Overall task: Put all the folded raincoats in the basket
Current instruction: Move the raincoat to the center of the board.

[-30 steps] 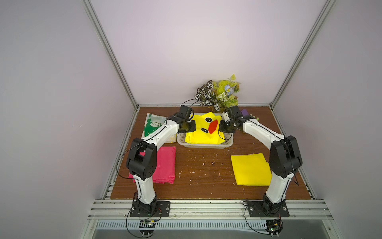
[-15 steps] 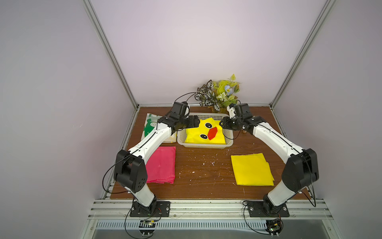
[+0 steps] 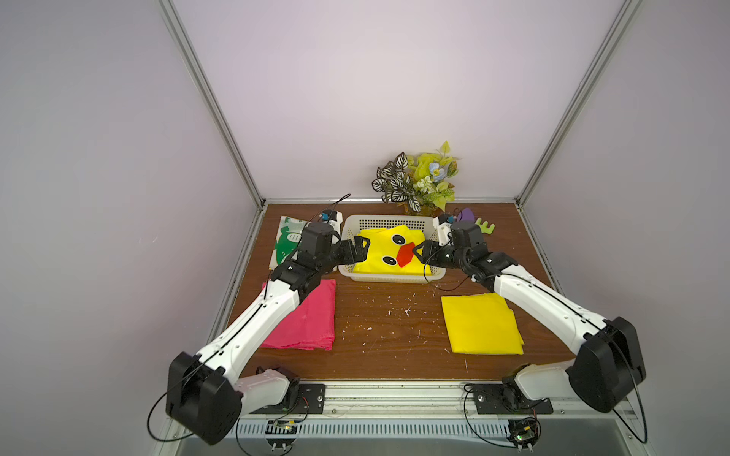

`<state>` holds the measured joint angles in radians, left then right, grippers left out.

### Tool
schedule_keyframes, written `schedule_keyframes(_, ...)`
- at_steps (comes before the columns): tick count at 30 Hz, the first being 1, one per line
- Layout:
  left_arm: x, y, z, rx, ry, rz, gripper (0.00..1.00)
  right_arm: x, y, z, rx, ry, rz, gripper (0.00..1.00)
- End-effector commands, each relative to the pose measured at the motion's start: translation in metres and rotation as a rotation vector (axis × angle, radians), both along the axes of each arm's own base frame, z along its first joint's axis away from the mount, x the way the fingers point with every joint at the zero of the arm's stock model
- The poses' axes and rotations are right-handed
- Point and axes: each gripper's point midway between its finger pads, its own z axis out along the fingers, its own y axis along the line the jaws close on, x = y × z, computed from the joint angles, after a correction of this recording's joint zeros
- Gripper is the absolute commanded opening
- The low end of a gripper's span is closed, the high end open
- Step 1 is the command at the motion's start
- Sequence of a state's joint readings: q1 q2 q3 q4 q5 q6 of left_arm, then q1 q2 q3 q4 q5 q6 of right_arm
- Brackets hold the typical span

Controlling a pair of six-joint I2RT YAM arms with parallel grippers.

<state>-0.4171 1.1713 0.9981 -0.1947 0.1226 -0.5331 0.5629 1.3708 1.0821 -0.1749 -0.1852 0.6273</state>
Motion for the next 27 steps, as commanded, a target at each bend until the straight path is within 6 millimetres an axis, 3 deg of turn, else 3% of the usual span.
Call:
schedule_keyframes(1, -0.008, 0.024, -0.002, 0.047, -0.016, 0.078, 0.99, -0.008, 0.015, 0.036, 0.046, -0.119, 0.012, 0.52)
schedule_keyframes(5, -0.026, 0.038, -0.006, 0.026, -0.018, 0.127, 0.99, -0.028, 0.028, 0.035, 0.051, -0.122, 0.039, 0.54)
schedule_keyframes(9, -0.045, 0.049, -0.012, -0.013, -0.017, 0.159, 0.99, -0.045, 0.029, 0.023, 0.013, -0.089, 0.028, 0.54)
schedule_keyframes(16, -0.067, 0.053, -0.040, 0.009, 0.097, 0.149, 0.99, -0.084, 0.006, -0.022, -0.161, 0.020, -0.025, 0.55)
schedule_keyframes(19, -0.074, 0.051, -0.046, 0.003, 0.124, 0.131, 0.99, -0.103, -0.008, -0.040, -0.219, 0.072, -0.052, 0.55)
schedule_keyframes(27, -0.095, 0.033, -0.058, -0.049, 0.156, 0.078, 0.99, -0.144, -0.084, -0.096, -0.380, 0.259, -0.271, 0.57)
